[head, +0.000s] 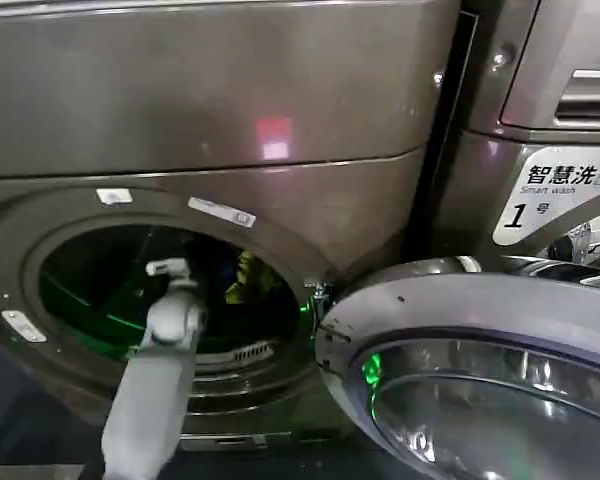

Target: Grasp the clothes from the dryer.

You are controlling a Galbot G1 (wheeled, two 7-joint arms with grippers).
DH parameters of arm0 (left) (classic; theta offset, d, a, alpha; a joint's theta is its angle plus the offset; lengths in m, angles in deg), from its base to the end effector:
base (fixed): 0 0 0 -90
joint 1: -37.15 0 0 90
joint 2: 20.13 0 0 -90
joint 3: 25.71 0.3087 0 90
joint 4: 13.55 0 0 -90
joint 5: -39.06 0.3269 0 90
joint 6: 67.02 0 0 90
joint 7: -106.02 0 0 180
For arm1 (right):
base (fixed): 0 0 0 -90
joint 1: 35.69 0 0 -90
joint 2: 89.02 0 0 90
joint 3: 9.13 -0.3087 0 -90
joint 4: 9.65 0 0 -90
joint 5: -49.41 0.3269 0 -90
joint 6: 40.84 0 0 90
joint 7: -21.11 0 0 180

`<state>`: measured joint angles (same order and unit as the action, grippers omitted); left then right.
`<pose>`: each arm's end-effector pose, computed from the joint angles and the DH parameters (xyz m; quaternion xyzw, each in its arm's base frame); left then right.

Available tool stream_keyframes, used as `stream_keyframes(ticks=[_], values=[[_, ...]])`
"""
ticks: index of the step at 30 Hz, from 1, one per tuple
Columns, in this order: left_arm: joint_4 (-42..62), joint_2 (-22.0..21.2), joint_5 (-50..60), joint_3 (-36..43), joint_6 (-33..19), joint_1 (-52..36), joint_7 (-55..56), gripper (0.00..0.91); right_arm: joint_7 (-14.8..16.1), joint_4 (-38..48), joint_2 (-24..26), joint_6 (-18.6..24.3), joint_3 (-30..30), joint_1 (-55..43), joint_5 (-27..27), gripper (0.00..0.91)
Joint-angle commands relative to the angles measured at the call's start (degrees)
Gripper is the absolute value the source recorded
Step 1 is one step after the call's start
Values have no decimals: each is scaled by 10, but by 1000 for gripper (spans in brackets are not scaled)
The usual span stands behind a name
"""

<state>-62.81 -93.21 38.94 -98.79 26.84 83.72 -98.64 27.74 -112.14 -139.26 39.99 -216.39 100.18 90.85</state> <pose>0.5299 0.0830 -0.2150 -0.2124 -0.9550 -0.1933 0.0746 -0.1029 -0.3703 0.1039 0.5064 0.7657 -0.2884 0.2721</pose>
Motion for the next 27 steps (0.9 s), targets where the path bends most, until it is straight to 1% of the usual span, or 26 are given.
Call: stream_keyframes(ticks=[1, 2, 5, 7, 9, 12, 14, 16, 27], values=[[296, 19, 255, 108, -127, -195, -287, 907, 2, 0, -1, 1, -3, 1, 2, 907], [303, 14, 309, 116, -135, -203, -294, 907, 2, 1, -1, 2, -5, 2, 2, 907], [323, 3, 414, 136, -149, -225, -322, 907, 3, 3, -1, 2, -11, 6, 2, 907], [339, -2, 470, 144, -162, -239, -330, 907, 5, 3, -3, 3, -13, 7, 2, 907], [334, -3, 536, 150, -175, -244, -330, 907, 6, 0, -6, 3, -14, 7, 2, 907], [332, -3, 585, 163, -174, -248, -325, 907, 6, -3, -8, 3, -13, 7, 2, 907], [322, -3, 639, 169, -178, -248, -317, 907, 6, -4, -8, 3, -12, 6, 2, 907], [309, -1, 658, 183, -182, -249, -328, 907, 8, -8, -9, 3, -11, 6, 2, 907], [332, -13, 668, 227, -188, -266, -371, 907, 9, -11, -12, 3, -12, 9, 2, 907]])
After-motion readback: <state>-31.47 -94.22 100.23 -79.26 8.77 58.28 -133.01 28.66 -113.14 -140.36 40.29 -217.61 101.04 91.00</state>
